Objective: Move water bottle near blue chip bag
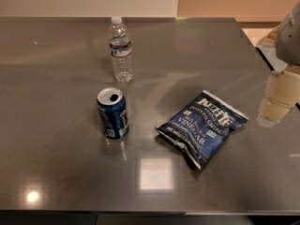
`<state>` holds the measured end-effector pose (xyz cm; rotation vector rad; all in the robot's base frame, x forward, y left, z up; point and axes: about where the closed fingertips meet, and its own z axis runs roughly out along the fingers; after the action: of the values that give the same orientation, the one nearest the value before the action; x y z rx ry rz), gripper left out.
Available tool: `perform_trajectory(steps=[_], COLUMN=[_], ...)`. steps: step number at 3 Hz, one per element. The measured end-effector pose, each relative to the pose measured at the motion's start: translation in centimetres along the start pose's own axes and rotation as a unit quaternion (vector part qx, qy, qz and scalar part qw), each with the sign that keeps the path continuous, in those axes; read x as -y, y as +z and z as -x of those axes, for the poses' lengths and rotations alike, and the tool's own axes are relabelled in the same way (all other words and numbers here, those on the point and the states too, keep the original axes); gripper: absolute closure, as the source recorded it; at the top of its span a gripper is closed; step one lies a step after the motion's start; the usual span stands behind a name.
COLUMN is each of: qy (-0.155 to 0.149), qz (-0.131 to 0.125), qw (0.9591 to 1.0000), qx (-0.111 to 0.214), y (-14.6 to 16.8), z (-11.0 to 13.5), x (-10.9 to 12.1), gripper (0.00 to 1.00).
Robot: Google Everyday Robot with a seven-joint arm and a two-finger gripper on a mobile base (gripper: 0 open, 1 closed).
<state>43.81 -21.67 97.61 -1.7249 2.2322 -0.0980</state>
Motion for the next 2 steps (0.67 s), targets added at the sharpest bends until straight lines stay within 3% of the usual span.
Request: perform_trajectory(steps=[2], qy=[0.002], qz=[-0.001], qw=[0.9998], qx=[0.019], y=[0.5], z=[1.1], x=[1.4], gripper=[0.0])
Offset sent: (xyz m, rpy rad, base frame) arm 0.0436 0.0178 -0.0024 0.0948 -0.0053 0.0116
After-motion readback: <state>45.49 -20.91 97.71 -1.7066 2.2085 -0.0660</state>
